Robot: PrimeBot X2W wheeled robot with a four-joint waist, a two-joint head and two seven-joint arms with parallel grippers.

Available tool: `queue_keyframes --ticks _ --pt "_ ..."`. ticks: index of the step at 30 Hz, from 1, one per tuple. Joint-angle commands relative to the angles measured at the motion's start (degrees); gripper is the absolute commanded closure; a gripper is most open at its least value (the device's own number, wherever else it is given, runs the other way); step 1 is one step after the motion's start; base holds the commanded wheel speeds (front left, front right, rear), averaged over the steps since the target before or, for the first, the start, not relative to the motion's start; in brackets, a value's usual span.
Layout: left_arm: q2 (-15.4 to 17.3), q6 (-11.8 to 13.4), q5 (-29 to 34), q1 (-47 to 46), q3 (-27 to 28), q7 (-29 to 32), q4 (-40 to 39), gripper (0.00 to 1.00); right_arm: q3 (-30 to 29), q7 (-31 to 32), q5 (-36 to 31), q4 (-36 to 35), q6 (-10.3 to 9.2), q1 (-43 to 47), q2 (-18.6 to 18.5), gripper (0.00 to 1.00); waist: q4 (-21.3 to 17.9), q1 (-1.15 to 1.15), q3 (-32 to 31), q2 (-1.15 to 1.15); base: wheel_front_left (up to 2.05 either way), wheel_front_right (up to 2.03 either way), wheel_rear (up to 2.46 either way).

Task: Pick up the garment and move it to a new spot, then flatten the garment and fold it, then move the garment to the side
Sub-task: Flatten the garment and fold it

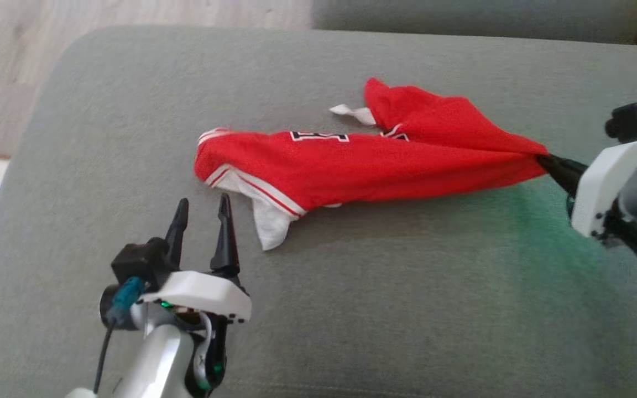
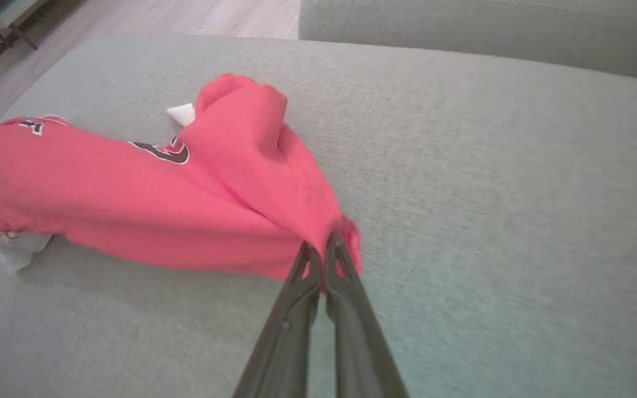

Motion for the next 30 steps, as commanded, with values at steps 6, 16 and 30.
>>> queue_keyframes --ticks 6,16,30 --pt "0.19 -0.92 0.78 0.25 3.81 -0.7 -1.36 0.0 -1.27 6.72 0.86 -10.53 -0.04 -0.07 -9.13 1.0 -6.06 0.0 -3.58 0.0 0.0 0.0 0.0" --pt "0.1 -1.94 0.49 0.02 2.36 -0.7 -1.51 0.0 -17.82 14.97 -2.4 -22.72 -0.04 4.23 -16.25 1.0 -2.48 0.0 -2.51 0.0 0.0 0.0 0.0" --pt "0.07 0.85 -3.15 -2.15 -1.93 -0.7 -3.11 0.0 -22.3 5.89 -13.61 -0.03 -0.04 -3.44 -1.52 1.0 6.77 0.0 4.28 0.0 0.0 0.0 0.0"
